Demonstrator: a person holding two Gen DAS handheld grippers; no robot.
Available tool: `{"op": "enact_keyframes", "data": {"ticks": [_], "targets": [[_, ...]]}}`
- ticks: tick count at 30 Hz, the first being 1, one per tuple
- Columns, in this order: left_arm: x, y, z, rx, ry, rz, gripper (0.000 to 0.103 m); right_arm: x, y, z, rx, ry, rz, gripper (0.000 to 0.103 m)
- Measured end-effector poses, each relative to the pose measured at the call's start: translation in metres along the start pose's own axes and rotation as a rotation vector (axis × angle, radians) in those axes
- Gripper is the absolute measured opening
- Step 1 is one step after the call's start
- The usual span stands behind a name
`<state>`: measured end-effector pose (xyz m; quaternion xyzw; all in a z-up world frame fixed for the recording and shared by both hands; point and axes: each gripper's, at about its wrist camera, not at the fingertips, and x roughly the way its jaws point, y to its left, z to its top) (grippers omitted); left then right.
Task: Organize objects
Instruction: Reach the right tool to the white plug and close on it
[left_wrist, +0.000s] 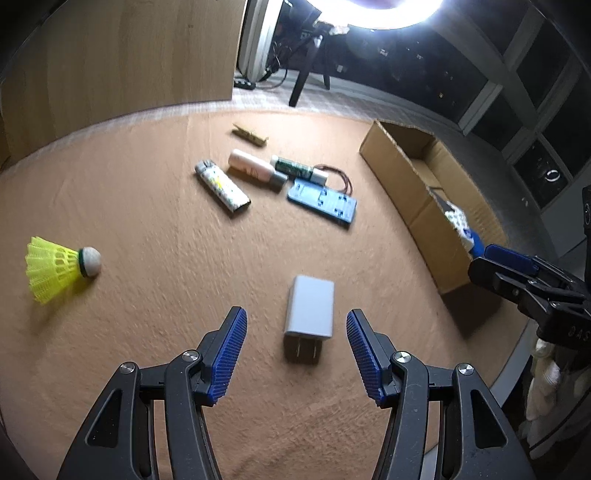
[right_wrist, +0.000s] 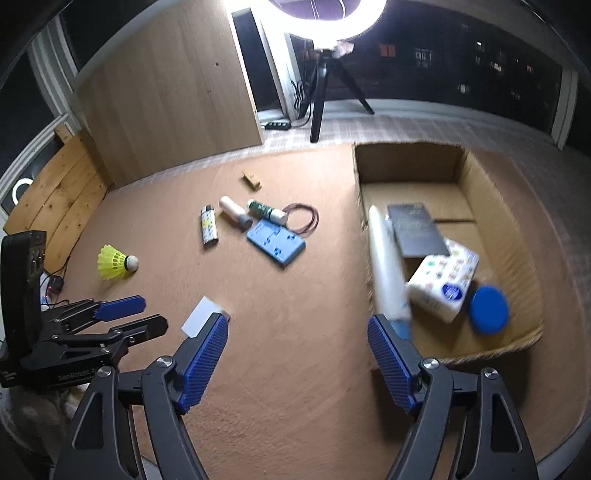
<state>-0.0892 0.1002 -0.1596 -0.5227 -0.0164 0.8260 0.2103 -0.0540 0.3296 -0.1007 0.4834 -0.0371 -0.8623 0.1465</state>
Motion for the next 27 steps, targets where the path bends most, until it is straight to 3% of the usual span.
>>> {"op": "enact_keyframes", "data": {"ticks": [5, 9, 13, 19, 24, 27], "targets": [[0.015, 0.002, -0.006, -0.004, 0.026, -0.035, 0.059, 0.013, 0.013, -0.007, -0.021, 0.022, -0.006, 0.075], [0.027, 0.003, -0.007, 0.005, 0.038, -0.051, 0.059, 0.034, 0.016, -0.007, 0.022, 0.098, 0.058, 0.074], [0.036, 0.006, -0.007, 0.007, 0.052, -0.066, 0.058, 0.056, 0.017, -0.007, 0.059, 0.174, 0.113, 0.060], [0.050, 0.005, -0.009, 0.028, 0.076, -0.076, 0.056, 0.079, 0.023, -0.003, 0.096, 0.249, 0.180, 0.055], [0.055, 0.004, -0.007, 0.029, 0.079, -0.083, 0.052, 0.101, 0.029, -0.003, 0.136, 0.318, 0.241, 0.041], [0.058, 0.005, -0.006, 0.027, 0.084, -0.091, 0.051, 0.107, 0.029, -0.001, 0.157, 0.327, 0.258, 0.039]]}}
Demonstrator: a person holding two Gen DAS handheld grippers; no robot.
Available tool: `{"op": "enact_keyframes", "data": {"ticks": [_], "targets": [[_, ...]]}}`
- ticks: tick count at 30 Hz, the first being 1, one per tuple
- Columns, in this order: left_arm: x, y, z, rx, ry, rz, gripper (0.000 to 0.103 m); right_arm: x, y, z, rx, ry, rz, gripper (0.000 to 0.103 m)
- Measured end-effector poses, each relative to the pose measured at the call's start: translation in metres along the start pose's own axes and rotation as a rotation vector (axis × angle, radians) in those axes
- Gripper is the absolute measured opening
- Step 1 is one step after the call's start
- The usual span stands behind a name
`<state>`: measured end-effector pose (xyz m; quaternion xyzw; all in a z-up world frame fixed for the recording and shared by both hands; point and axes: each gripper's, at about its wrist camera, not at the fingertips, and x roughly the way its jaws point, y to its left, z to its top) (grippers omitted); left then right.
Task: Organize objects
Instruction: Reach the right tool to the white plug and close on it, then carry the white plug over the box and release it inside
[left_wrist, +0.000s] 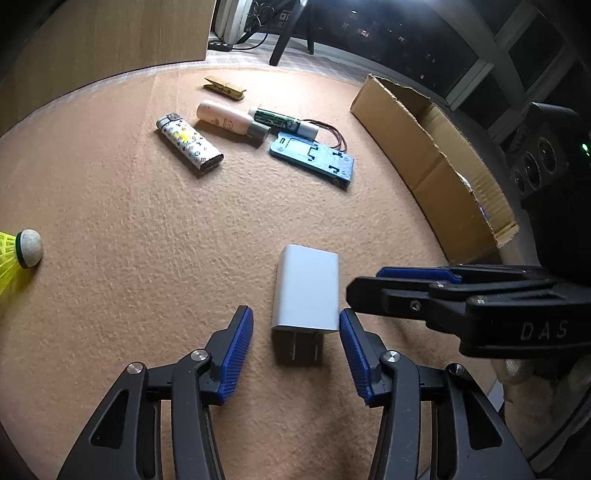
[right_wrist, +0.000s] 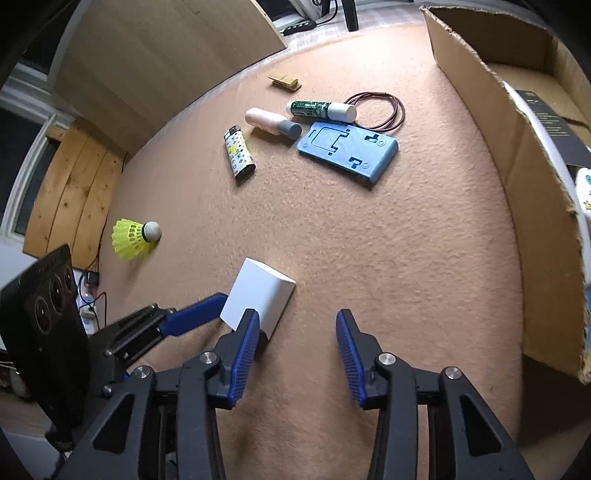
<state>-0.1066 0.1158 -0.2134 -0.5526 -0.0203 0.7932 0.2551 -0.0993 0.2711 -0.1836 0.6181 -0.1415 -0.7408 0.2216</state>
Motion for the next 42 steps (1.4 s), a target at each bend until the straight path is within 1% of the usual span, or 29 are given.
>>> {"op": "enact_keyframes", "data": {"ticks": [6, 16, 18, 20, 22, 24, 33, 38, 42], "targets": [[0.002, -0.004, 0.000, 0.020, 0.002, -0.015, 0.051, 0.010, 0.000, 0.006, 0.022, 0.032, 0.055, 0.032], [0.004, -0.011, 0.000, 0.041, 0.000, -0.018, 0.051, 0.016, 0.007, 0.008, 0.011, 0.053, 0.095, 0.023], [0.004, -0.012, 0.000, 0.042, -0.001, -0.015, 0.049, 0.015, 0.008, 0.007, 0.006, 0.057, 0.104, 0.022], [0.004, -0.012, -0.001, 0.044, -0.001, -0.007, 0.044, 0.015, 0.011, 0.005, -0.008, 0.052, 0.091, 0.022], [0.003, -0.012, -0.001, 0.036, -0.002, -0.004, 0.041, 0.013, 0.013, 0.004, -0.019, 0.046, 0.078, 0.022], [0.000, -0.015, -0.001, 0.031, -0.007, -0.004, 0.041, 0.010, 0.013, 0.003, -0.026, 0.041, 0.074, 0.022], [-0.011, -0.043, 0.011, 0.067, -0.044, 0.009, 0.041, -0.021, 0.011, 0.004, -0.045, -0.018, 0.062, 0.022], [-0.023, -0.070, 0.023, 0.112, -0.080, 0.004, 0.041, -0.050, 0.004, 0.005, -0.044, -0.071, 0.058, 0.022], [-0.023, -0.097, 0.037, 0.158, -0.096, -0.011, 0.041, -0.075, -0.011, 0.006, -0.027, -0.116, 0.047, 0.022]]}}
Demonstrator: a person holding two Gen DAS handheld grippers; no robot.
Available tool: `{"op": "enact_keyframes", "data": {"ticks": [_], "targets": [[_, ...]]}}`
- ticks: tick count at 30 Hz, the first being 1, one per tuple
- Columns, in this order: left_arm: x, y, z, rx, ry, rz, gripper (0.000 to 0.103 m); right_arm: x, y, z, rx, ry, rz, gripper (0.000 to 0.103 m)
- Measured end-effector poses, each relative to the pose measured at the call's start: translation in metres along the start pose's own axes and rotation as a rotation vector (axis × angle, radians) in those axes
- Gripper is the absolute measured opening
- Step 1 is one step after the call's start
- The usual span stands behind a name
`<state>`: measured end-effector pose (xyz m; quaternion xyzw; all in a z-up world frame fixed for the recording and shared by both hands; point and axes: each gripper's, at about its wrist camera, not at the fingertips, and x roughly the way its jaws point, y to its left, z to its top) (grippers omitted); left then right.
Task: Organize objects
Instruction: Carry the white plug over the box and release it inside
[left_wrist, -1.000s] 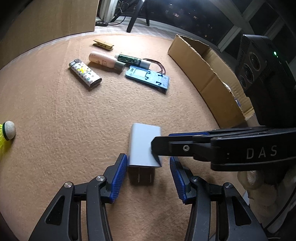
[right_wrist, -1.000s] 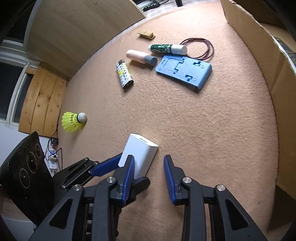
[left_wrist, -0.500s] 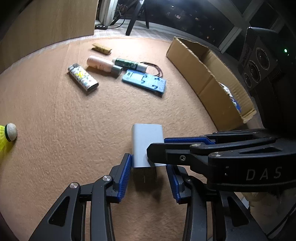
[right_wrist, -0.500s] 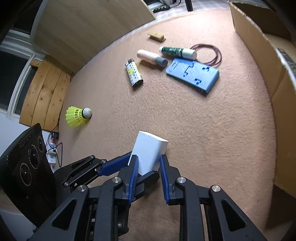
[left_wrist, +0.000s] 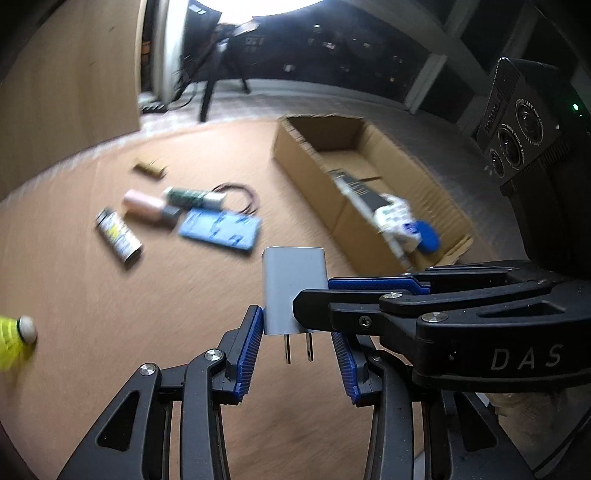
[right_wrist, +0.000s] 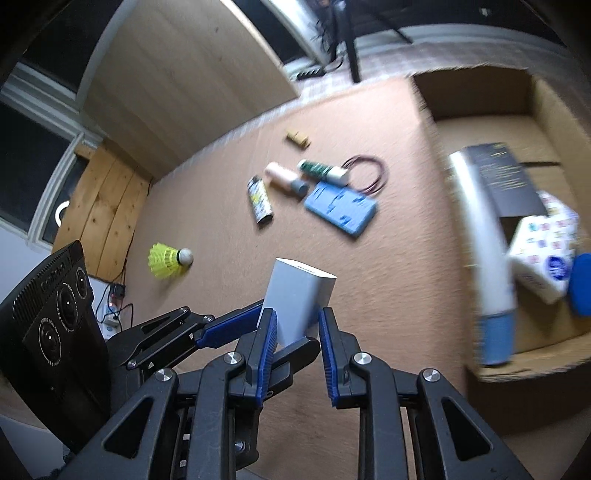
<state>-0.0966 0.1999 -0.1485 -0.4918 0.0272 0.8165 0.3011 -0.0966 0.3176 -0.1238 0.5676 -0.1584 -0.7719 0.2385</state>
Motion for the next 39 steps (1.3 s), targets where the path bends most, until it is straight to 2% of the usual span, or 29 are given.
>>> {"op": "enact_keyframes", "data": {"ticks": [11, 21, 30, 31, 32, 34, 39], "targets": [[0.026, -0.082, 0.045, 0.116, -0.022, -0.070, 0.041, -0.069, -0.063, 0.003, 0.099, -0.120, -0.044, 0.022], [0.059, -0.129, 0.062, 0.176, 0.003, -0.121, 0.041, -0.097, -0.110, 0.002, 0.164, -0.157, -0.086, 0.022], [0.071, -0.141, 0.066, 0.178, 0.019, -0.135, 0.042, -0.102, -0.127, 0.000, 0.182, -0.160, -0.094, 0.022], [0.072, -0.139, 0.067, 0.174, 0.019, -0.133, 0.046, -0.103, -0.126, 0.000, 0.175, -0.165, -0.098, 0.022], [0.071, -0.138, 0.067, 0.170, 0.019, -0.127, 0.050, -0.104, -0.125, 0.000, 0.174, -0.174, -0.108, 0.024], [0.067, -0.135, 0.067, 0.166, 0.012, -0.122, 0.051, -0.106, -0.123, 0.000, 0.170, -0.185, -0.136, 0.035], [0.055, -0.124, 0.063, 0.146, -0.004, -0.106, 0.051, -0.105, -0.120, 0.000, 0.165, -0.194, -0.132, 0.035]]}}
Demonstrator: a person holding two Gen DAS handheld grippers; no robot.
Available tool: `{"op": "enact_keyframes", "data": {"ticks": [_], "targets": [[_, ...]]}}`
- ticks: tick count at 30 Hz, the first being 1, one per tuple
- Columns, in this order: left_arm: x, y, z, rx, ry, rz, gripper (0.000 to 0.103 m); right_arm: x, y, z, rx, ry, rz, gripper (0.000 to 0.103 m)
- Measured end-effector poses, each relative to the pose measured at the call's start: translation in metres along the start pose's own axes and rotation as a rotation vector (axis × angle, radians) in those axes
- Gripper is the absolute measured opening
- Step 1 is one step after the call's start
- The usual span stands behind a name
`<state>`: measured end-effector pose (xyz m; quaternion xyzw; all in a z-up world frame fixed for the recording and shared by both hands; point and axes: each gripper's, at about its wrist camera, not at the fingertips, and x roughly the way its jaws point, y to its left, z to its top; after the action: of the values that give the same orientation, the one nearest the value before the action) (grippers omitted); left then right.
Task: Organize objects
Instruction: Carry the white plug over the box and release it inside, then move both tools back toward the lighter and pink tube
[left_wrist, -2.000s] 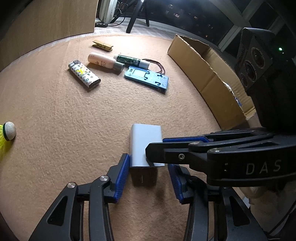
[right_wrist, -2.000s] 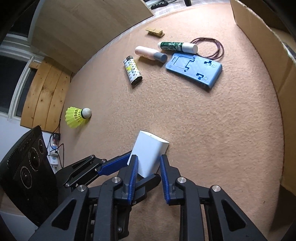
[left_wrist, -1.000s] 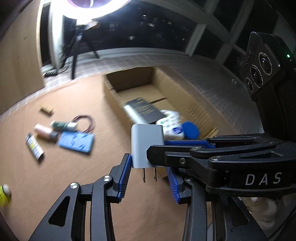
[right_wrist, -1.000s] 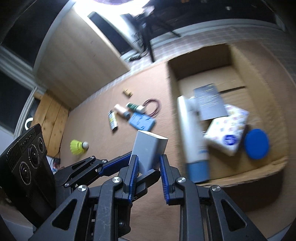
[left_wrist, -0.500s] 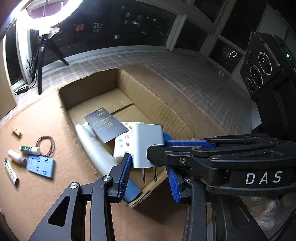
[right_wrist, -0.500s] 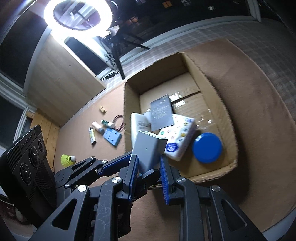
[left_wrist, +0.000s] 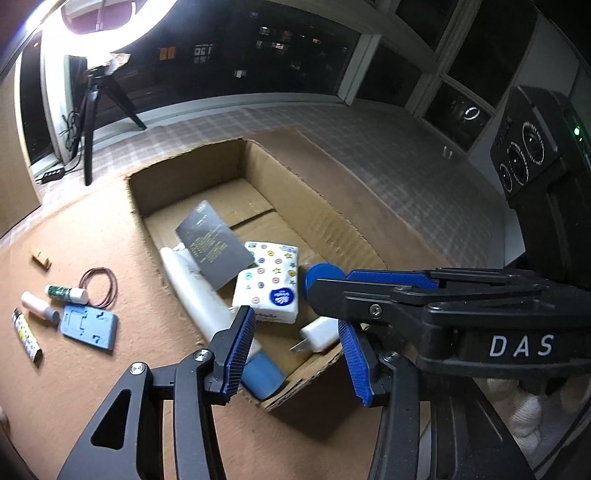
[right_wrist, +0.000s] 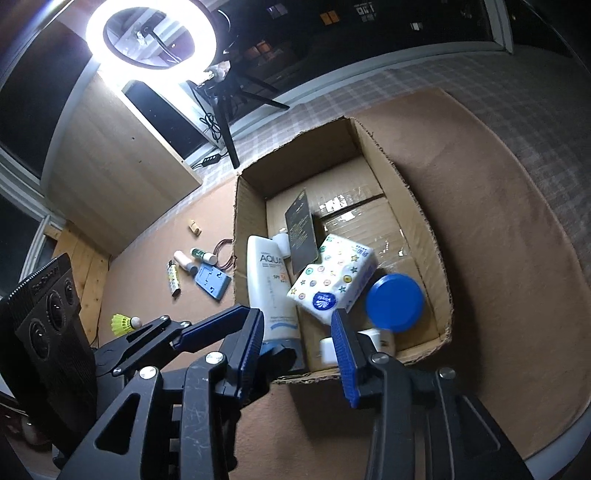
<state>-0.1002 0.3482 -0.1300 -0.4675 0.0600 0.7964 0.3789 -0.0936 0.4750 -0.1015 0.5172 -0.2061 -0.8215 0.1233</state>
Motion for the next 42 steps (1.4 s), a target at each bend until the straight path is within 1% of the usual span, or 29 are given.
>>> {"op": "enact_keyframes", "data": {"ticks": [5, 10, 13, 15, 27, 31, 34, 36, 37, 40, 42], "targets": [[-0.013, 0.013, -0.006, -0.021, -0.006, 0.027, 0.051, 0.003, 0.009, -0.004, -0.008, 0.001, 0.007, 0.035], [-0.034, 0.035, -0.018, -0.077, -0.021, 0.062, 0.051, 0.004, 0.024, -0.006, -0.041, -0.001, 0.014, 0.035], [-0.049, 0.054, -0.024, -0.107, -0.031, 0.103, 0.052, 0.005, 0.036, -0.006, -0.075, -0.007, 0.016, 0.035], [-0.060, 0.070, -0.028, -0.133, -0.034, 0.158, 0.052, 0.006, 0.045, -0.005, -0.100, -0.012, 0.013, 0.035], [-0.138, 0.177, -0.063, -0.329, -0.109, 0.317, 0.052, 0.033, 0.098, 0.000, -0.186, 0.022, 0.064, 0.035], [-0.160, 0.209, -0.064, -0.376, -0.131, 0.369, 0.052, 0.040, 0.120, 0.009, -0.225, 0.028, 0.082, 0.035], [-0.177, 0.229, -0.059, -0.401, -0.159, 0.389, 0.053, 0.045, 0.138, 0.021, -0.251, 0.033, 0.103, 0.035], [-0.184, 0.240, -0.053, -0.414, -0.177, 0.394, 0.055, 0.051, 0.152, 0.033, -0.274, 0.049, 0.111, 0.036], [-0.185, 0.244, -0.049, -0.418, -0.179, 0.388, 0.059, 0.054, 0.157, 0.038, -0.281, 0.050, 0.115, 0.037], [-0.179, 0.258, -0.040, -0.434, -0.169, 0.391, 0.059, 0.066, 0.175, 0.054, -0.301, 0.070, 0.143, 0.037], [-0.165, 0.264, -0.037, -0.433, -0.144, 0.388, 0.059, 0.077, 0.185, 0.064, -0.307, 0.089, 0.162, 0.037]]}}
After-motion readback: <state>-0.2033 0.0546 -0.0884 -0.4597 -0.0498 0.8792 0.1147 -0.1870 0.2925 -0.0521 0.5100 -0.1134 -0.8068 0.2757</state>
